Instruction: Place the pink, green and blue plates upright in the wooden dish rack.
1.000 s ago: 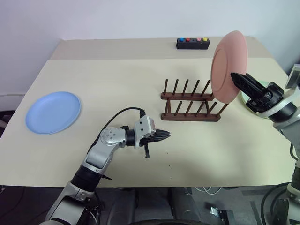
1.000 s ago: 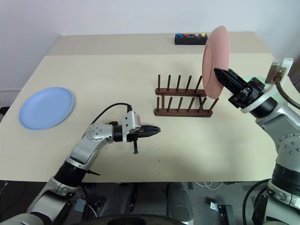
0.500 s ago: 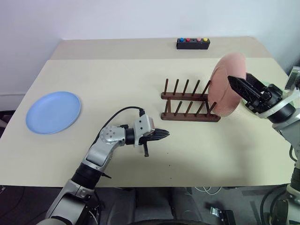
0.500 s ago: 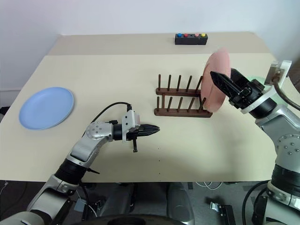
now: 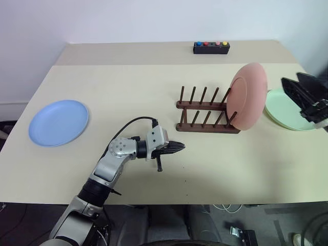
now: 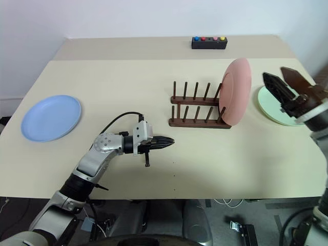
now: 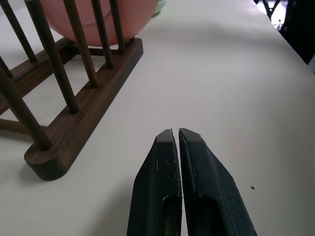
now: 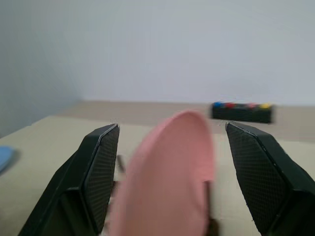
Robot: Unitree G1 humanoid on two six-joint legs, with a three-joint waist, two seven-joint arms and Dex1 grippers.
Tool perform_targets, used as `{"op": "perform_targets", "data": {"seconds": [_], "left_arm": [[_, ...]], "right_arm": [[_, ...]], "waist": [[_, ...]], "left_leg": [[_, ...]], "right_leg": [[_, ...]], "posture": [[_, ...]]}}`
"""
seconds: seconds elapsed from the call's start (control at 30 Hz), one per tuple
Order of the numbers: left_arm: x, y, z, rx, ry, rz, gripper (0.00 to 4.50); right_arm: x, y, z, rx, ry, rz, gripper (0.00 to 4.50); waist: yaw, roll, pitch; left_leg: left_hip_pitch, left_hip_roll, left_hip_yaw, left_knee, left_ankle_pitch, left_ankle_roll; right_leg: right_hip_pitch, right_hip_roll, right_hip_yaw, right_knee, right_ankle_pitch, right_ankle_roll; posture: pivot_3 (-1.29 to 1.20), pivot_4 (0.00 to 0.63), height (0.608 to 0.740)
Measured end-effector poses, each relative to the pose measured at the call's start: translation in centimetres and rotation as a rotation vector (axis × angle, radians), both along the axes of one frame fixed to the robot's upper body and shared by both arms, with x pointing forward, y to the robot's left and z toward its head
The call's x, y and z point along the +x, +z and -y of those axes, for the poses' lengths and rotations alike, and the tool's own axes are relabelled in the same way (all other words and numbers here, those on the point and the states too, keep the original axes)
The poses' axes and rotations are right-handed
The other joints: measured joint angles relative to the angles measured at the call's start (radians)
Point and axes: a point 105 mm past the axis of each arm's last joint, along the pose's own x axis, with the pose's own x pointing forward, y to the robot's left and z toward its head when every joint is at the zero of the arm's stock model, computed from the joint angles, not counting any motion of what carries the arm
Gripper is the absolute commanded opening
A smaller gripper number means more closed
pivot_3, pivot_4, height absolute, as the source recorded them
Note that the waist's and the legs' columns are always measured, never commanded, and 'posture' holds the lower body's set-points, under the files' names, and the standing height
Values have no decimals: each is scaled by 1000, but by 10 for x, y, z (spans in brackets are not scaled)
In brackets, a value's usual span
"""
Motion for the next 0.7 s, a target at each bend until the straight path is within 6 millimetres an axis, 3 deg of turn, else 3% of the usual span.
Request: {"op": "perform_targets", "data": {"seconds": [0.07, 0.17, 0.37, 0.47, 0.57, 0.63, 0.7], "left_arm": [[0, -1, 0, 1, 1, -2, 114], [0, -1, 0, 1, -4, -6, 114], [-4, 5, 4, -35, -55, -23, 114], [-5, 5, 4, -33, -58, -27, 114], [-5, 5, 4, -29, -57, -31, 114], [-5, 5, 4, -28, -53, -33, 114], [-4, 4, 3, -25, -48, -35, 114]], "right_arm": [[-3, -9, 16, -41, -70, -28, 3484], [-2, -40, 37, -241, -182, -159, 4385], [15, -123, 65, -690, -318, -433, 4450], [26, -140, 69, -822, -336, -456, 4450], [42, -138, 76, -904, -377, -423, 4450], [49, -138, 80, -931, -394, -411, 3919], [55, -140, 85, -958, -416, -413, 3090]], "waist": [[0, 0, 0], [-1, 0, 0], [-10, 1, 0], [-9, 2, 0], [-8, 2, 0], [-7, 2, 0], [-6, 2, 0]], "left_leg": [[0, 0, 0, 0, 0, 0], [0, 0, 1, 0, 0, 0], [2, 0, 2, 0, 0, 0], [1, 0, 2, 0, 0, 0], [1, 0, 2, 0, 0, 0], [1, 0, 2, 0, 0, 0], [1, 0, 2, 0, 0, 0]], "right_leg": [[0, 0, 0, 0, 0, 0], [0, 0, 0, 0, 0, 0], [0, 0, 1, 0, 0, 0], [0, 0, 1, 0, 0, 0], [0, 0, 1, 0, 0, 0], [0, 0, 1, 0, 0, 0], [0, 0, 1, 0, 0, 0]], "posture": [[0, 150, 740], [0, 150, 740], [0, 150, 740], [0, 150, 740], [0, 150, 740], [0, 150, 740], [0, 150, 740]]}}
